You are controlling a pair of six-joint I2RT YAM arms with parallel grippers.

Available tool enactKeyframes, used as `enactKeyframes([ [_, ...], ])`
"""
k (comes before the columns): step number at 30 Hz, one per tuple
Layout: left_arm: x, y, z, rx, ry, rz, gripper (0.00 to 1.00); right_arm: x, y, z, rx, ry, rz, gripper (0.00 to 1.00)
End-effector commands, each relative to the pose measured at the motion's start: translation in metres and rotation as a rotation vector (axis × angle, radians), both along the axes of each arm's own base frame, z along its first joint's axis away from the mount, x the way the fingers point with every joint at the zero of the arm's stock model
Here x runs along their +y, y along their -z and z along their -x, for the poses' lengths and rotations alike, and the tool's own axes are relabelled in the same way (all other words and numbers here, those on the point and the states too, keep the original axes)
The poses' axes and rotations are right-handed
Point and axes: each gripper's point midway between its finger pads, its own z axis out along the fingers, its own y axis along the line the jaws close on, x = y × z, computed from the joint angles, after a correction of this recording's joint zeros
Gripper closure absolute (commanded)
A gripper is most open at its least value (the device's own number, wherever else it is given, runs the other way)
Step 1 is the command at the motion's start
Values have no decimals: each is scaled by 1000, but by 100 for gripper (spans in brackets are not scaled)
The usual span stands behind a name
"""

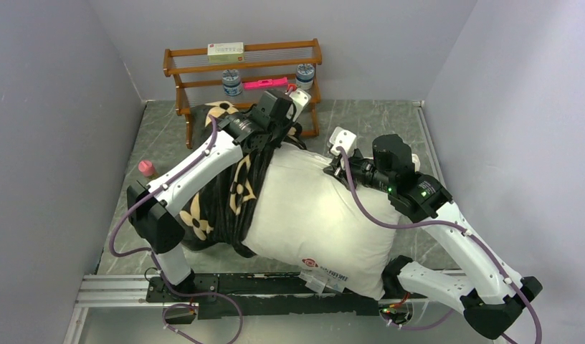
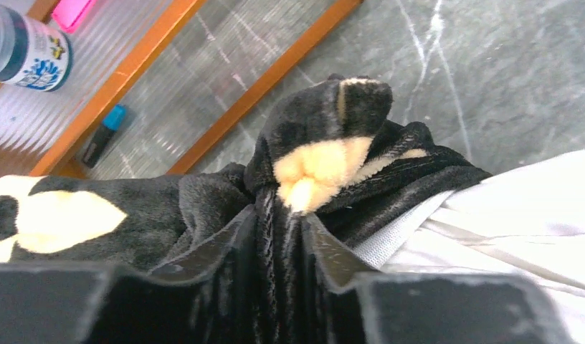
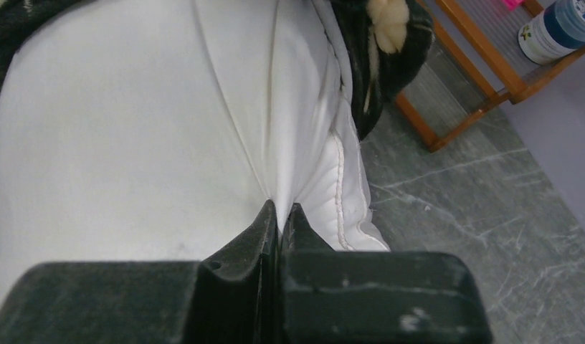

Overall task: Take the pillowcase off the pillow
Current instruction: Remove the pillow from the pillowcase.

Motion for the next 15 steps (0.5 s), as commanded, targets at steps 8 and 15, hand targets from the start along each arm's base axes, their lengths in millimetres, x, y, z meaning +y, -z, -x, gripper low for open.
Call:
enactKeyframes([
  [8,146,-56,-15,-221,-400,-147,95,-50,-49,-23,-126,332,-54,100],
  [15,191,-67,-10,-274,-515,-118,95,-83,-48,-36,-123,553,-37,100],
])
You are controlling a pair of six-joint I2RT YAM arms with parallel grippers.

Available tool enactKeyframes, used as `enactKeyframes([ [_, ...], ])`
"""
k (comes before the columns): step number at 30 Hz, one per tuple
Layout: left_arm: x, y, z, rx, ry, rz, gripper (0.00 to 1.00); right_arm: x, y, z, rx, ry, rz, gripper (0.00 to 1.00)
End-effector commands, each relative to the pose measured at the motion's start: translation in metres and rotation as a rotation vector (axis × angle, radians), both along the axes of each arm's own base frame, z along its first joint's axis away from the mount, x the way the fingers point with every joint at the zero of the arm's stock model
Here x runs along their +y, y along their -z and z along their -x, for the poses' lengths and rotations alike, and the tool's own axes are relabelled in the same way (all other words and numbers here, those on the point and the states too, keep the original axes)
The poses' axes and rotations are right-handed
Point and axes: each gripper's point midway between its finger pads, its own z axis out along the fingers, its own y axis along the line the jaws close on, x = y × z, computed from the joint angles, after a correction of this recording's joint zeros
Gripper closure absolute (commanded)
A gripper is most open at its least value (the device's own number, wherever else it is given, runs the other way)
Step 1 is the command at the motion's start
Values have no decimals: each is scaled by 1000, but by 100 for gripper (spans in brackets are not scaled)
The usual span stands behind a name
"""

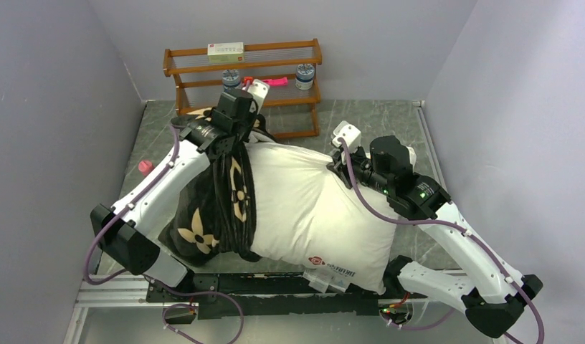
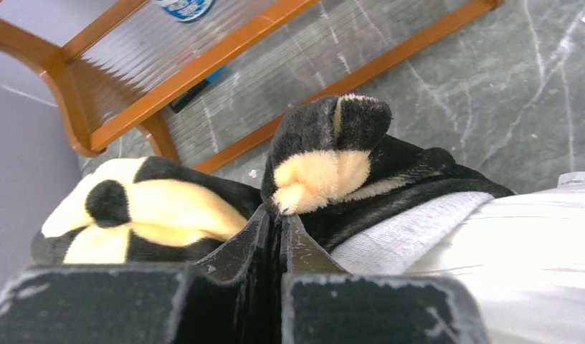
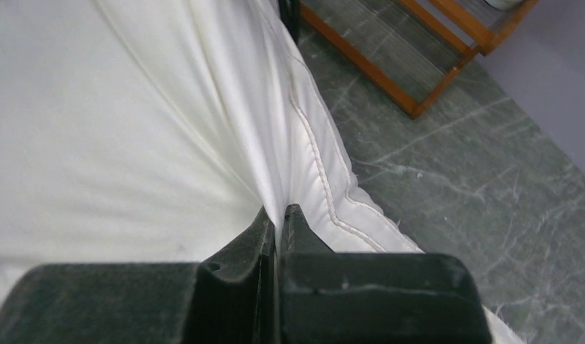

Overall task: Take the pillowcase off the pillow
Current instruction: Remove the pillow from the pillowcase.

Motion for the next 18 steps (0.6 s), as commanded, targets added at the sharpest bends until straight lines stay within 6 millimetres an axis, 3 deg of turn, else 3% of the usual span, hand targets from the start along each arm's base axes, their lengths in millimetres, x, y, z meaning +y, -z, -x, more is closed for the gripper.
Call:
enactKeyframes([
  [1,104,-45,-4,-166,-325,-113,95,-77,-49,-25,-154,416,10,100],
  [5,133,-43,-2,-182,-402,-92,95,-101,-52,-31,-170,561,17,100],
  [8,140,-30,-3,-166,-420,-89,95,-116,-45,-36,-164,644,42,100],
  [14,101,21,-4,-33,-260,28,95,-127,-24,-49,-123,700,37,100],
  [18,64,41,1,29,-101,154,95,-90,-7,-51,-69,514,4,100],
])
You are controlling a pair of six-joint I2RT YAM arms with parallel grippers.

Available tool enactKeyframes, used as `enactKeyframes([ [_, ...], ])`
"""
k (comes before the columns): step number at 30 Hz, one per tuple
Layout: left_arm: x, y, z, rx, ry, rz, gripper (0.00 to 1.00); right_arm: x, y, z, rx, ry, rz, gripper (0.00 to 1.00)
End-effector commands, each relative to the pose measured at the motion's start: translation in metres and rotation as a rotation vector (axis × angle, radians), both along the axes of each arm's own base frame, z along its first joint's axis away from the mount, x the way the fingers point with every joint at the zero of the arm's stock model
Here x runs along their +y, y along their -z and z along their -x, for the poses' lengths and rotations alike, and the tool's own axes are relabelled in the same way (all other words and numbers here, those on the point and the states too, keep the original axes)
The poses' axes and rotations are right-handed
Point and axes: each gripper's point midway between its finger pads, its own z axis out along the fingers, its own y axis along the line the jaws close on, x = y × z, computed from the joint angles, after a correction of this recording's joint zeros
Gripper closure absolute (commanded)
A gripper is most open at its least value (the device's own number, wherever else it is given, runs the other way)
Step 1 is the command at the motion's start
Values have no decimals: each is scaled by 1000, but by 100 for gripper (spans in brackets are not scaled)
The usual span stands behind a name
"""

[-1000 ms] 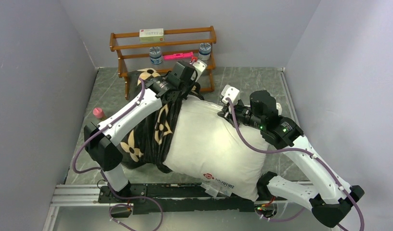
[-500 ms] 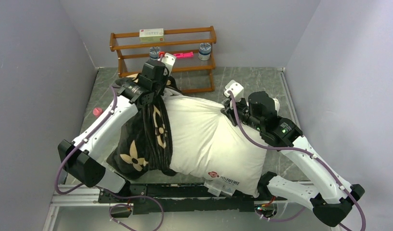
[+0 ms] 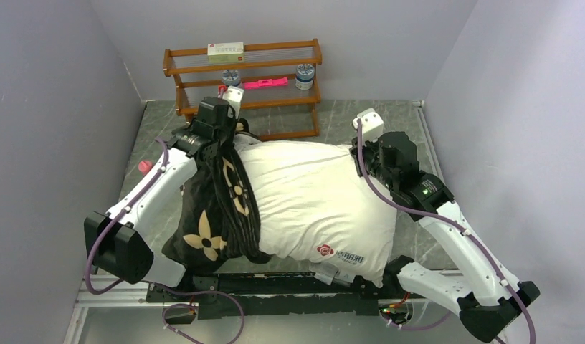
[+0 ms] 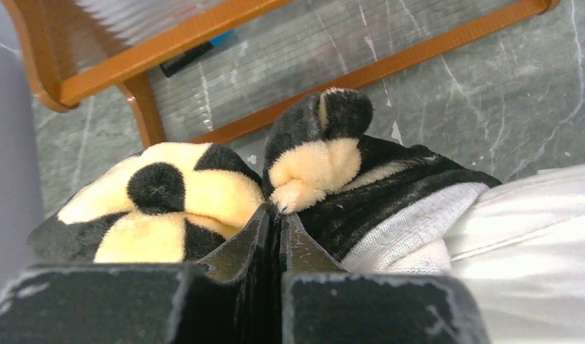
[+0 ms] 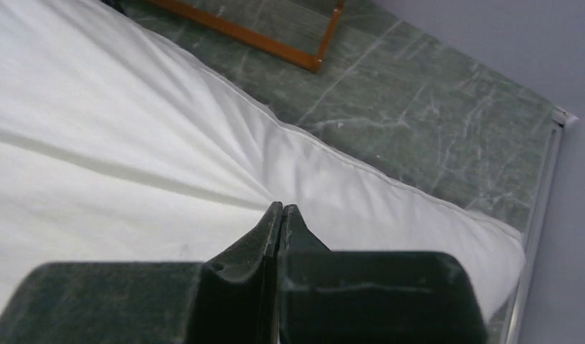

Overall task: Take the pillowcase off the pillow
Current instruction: Remove the pillow from the pillowcase.

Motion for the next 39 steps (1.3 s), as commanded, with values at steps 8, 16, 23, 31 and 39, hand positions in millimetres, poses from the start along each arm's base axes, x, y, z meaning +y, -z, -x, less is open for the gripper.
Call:
enactKeyframes([
  [8,-29,16,25,34,221,159,95,49,-16,9,-48,-310,-105,72],
  [16,-67,17,28,81,287,237,95,109,-18,47,-117,-540,-62,40],
  [23,-104,7,23,64,337,266,95,140,-14,75,-177,-661,10,31],
  [31,-128,3,20,39,334,205,95,167,23,115,-181,-774,156,27],
  [39,-76,-8,8,-31,115,77,92,175,75,124,-139,-759,277,24],
])
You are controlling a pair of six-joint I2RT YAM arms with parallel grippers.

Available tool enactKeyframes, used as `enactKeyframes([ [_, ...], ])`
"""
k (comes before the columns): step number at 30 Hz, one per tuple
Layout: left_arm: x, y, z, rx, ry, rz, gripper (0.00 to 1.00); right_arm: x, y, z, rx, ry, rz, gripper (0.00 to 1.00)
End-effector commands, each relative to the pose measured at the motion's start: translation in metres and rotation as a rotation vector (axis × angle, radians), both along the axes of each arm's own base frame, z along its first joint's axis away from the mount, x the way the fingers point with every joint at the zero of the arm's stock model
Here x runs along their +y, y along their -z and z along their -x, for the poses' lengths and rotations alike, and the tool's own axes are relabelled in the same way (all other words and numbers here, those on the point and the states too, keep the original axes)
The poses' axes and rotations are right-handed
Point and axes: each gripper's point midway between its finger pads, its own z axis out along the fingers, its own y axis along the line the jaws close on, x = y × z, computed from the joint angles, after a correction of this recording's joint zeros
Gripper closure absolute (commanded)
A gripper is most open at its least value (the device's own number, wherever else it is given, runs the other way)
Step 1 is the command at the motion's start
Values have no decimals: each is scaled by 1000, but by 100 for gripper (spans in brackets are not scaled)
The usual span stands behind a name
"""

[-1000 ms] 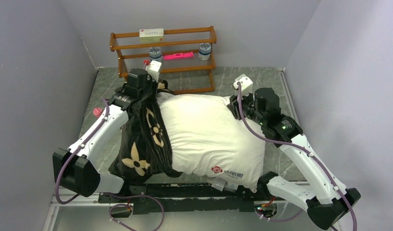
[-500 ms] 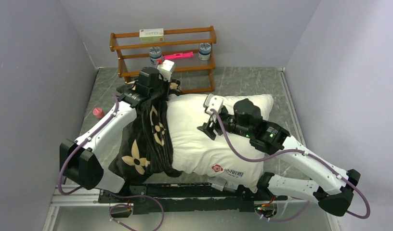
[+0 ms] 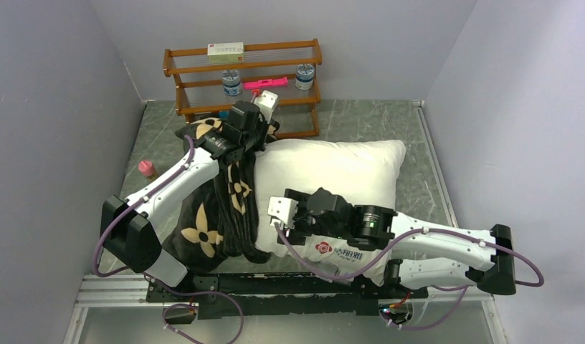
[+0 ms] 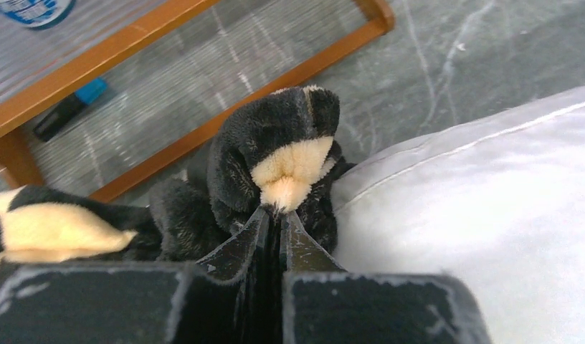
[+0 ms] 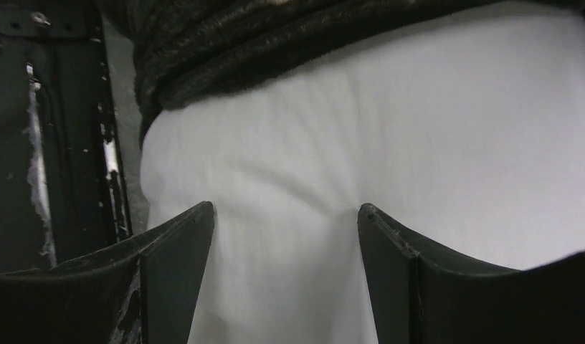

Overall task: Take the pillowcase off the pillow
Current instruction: Remove the pillow from the pillowcase.

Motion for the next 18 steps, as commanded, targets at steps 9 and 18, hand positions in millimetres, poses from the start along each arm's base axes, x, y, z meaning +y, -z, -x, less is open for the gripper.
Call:
enactKeyframes([
  [9,120,-6,1,-36,-399,-258,94,-28,24,-47,-131,293,71,18],
  [18,147,-14,-4,-36,-460,-307,54,-58,36,-79,-80,466,80,18],
])
